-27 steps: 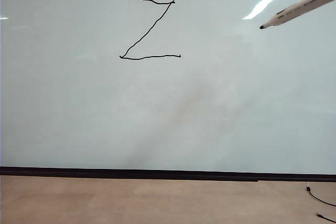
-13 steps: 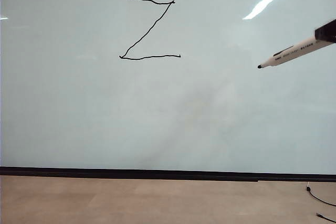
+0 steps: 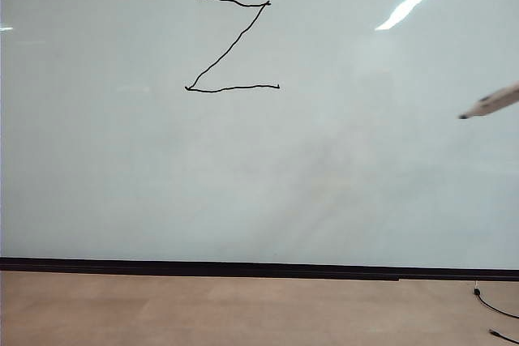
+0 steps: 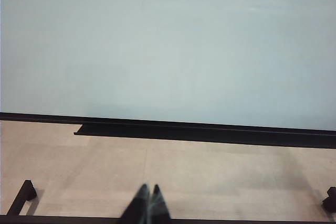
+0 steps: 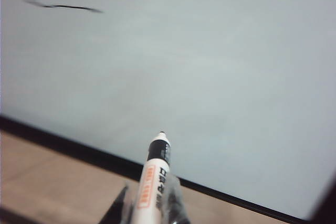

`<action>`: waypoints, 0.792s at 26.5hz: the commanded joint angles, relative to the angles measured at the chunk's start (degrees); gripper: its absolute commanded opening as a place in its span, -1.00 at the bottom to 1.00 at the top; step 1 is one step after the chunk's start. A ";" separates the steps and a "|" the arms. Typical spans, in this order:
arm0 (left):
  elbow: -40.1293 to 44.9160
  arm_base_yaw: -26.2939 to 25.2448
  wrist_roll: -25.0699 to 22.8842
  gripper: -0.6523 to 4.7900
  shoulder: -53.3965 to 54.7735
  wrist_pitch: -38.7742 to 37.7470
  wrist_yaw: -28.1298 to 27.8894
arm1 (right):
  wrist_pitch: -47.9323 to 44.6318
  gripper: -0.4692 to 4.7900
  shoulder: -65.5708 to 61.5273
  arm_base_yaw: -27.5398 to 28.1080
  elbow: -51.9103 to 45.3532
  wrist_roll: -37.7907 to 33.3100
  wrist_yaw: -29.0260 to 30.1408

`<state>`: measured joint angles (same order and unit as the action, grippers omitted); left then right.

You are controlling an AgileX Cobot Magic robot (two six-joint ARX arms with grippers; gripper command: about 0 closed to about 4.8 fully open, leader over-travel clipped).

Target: Pick up the pen on the shelf to the right of the whiteboard and write the letter Z.

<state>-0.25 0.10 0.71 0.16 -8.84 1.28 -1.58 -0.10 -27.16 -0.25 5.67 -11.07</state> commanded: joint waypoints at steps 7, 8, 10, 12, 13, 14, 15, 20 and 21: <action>-0.13 0.00 -0.26 -0.78 0.02 0.31 0.02 | -0.68 -0.84 0.02 19.56 0.28 -1.86 7.67; -0.13 0.00 -0.26 -0.78 0.02 0.31 0.02 | -0.50 -0.84 0.02 20.61 0.28 -2.01 8.17; -0.13 0.00 -0.26 -0.78 0.02 0.31 0.00 | -0.35 -0.84 0.02 22.51 0.28 -2.25 8.72; -0.13 0.00 -0.26 -0.78 0.02 0.31 0.00 | -0.52 -0.84 0.02 23.71 0.28 -2.25 8.07; -0.13 0.00 -0.26 -0.78 0.02 0.31 0.02 | -0.68 -0.84 0.02 24.00 0.28 -2.25 7.63; -0.13 0.00 -0.26 -0.78 0.02 0.31 0.02 | -0.81 -0.84 0.02 24.28 0.28 -2.25 7.15; -0.13 0.00 -0.26 -0.78 0.02 0.31 0.00 | -0.85 -0.84 0.02 24.63 0.28 -2.25 6.40; -0.13 0.00 -0.26 -0.78 0.02 0.31 0.02 | -1.57 -0.84 0.02 25.03 0.28 -2.27 4.09; -0.13 0.00 -0.26 -0.78 0.02 0.31 0.02 | -1.64 -0.84 0.02 25.03 0.28 -2.27 3.93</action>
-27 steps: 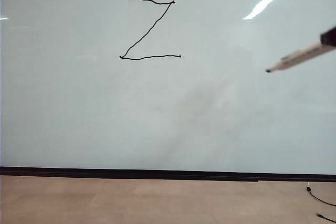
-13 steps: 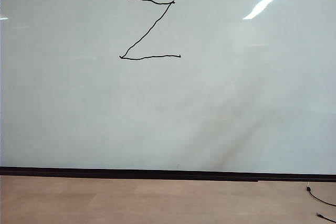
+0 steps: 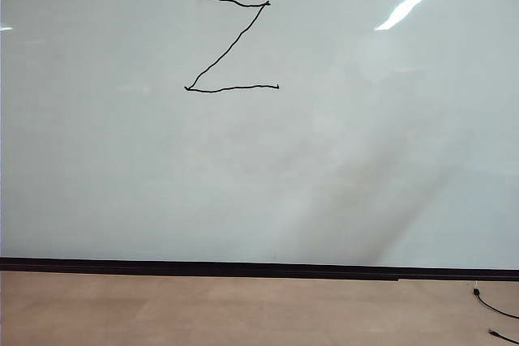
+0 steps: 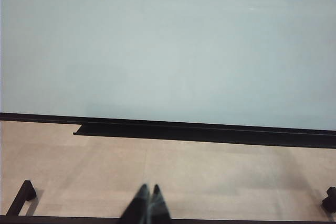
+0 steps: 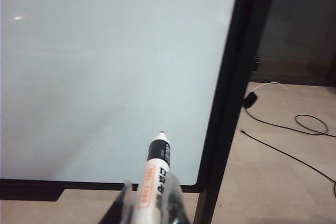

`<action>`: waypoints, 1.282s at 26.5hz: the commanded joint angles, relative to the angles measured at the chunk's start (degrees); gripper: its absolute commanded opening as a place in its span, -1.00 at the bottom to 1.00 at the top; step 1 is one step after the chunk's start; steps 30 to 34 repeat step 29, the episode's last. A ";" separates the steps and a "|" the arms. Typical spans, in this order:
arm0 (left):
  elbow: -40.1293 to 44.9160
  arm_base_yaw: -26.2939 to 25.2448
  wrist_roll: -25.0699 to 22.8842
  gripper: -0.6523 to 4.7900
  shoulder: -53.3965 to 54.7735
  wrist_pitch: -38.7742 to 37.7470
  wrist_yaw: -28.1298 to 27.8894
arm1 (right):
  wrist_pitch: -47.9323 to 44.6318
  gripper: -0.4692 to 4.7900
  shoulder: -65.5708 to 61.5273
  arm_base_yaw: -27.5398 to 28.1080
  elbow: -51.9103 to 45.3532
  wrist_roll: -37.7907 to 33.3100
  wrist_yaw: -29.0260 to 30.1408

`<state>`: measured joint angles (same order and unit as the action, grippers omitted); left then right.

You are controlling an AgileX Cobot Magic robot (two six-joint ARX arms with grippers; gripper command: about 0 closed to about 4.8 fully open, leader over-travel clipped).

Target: Pick up the pen on the shelf to the right of the whiteboard and write the letter Z.

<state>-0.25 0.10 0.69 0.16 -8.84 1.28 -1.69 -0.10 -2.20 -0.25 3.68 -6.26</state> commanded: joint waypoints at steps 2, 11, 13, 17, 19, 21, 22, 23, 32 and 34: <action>-0.13 0.00 -0.24 -0.78 0.02 0.31 0.02 | -1.57 -0.84 0.02 0.04 0.28 -0.63 -0.85; -0.13 0.00 -0.24 -0.78 0.02 0.31 0.02 | -1.09 -0.84 0.02 0.02 0.28 -0.63 1.29; -0.13 0.00 -0.24 -0.78 0.02 0.31 0.02 | -1.09 -0.84 0.02 0.04 0.28 -0.63 1.29; -0.13 0.00 -0.24 -0.78 0.02 0.31 0.02 | -1.09 -0.84 0.02 0.04 0.28 -0.63 1.29; -0.13 0.00 -0.24 -0.78 0.02 0.31 0.02 | -1.09 -0.84 0.02 0.04 0.28 -0.63 1.29; -0.13 0.00 -0.24 -0.78 0.02 0.31 0.02 | -1.09 -0.84 0.02 0.04 0.28 -0.63 1.29; -0.13 0.00 -0.24 -0.78 0.02 0.31 0.02 | -1.09 -0.84 0.02 0.04 0.28 -0.63 1.29; -0.13 0.00 -0.24 -0.78 0.02 0.31 0.02 | -1.09 -0.84 0.02 0.04 0.28 -0.63 1.29; -0.13 0.00 -0.24 -0.78 0.02 0.31 0.02 | -1.09 -0.84 0.02 0.04 0.28 -0.63 1.29; -0.13 0.00 -0.24 -0.78 0.02 0.31 0.02 | -1.09 -0.84 0.02 0.04 0.28 -0.63 1.29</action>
